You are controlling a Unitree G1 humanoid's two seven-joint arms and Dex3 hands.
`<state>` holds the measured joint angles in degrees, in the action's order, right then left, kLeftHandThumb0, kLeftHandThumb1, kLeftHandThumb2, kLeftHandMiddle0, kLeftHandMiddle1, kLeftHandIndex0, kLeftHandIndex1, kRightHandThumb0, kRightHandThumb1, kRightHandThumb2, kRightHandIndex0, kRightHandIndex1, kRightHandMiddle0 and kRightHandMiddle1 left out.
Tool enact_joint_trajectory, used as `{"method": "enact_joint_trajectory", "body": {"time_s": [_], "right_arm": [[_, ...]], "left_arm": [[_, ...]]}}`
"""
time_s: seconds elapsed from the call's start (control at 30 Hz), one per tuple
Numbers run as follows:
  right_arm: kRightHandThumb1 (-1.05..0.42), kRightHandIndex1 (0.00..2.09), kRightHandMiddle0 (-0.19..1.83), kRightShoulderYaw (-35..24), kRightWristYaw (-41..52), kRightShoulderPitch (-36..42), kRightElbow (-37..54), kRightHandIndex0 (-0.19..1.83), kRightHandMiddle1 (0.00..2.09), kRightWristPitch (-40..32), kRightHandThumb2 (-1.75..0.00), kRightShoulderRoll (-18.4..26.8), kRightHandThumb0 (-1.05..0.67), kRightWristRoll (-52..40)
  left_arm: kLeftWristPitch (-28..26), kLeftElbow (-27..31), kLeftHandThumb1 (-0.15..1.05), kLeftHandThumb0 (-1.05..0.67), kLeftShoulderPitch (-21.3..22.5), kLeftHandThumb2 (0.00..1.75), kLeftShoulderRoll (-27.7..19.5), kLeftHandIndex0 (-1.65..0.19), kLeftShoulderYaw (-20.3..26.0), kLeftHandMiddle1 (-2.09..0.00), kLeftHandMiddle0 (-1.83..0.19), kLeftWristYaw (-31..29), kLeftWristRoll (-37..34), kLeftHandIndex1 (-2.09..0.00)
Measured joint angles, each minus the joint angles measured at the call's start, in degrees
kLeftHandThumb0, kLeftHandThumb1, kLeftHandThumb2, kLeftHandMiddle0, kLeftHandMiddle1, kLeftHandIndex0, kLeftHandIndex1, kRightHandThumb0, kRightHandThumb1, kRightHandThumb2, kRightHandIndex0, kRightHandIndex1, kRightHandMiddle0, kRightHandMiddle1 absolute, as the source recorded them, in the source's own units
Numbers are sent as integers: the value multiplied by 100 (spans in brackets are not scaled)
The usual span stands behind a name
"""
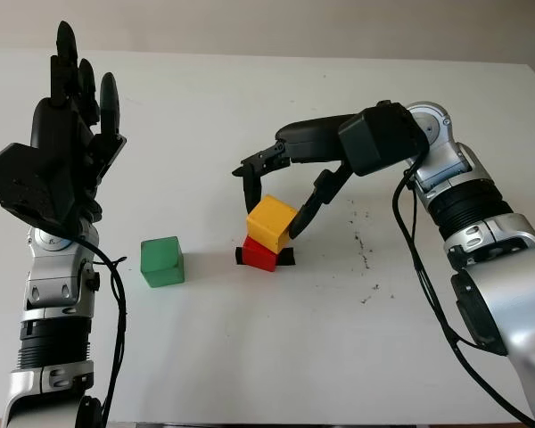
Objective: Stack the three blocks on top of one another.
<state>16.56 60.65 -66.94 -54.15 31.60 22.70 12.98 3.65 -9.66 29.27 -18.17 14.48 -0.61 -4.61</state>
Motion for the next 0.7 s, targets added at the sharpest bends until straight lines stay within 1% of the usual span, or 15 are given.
{"method": "enact_joint_trajectory", "body": {"time_s": [0.7], "right_arm": [[-94, 6, 44, 58, -64, -14, -5, 19, 146, -11, -5, -50, -46, 45]], "left_arm": [[-24, 1, 105, -62, -1, 63, 0, 12, 0, -5, 6, 2, 5, -5]]}}
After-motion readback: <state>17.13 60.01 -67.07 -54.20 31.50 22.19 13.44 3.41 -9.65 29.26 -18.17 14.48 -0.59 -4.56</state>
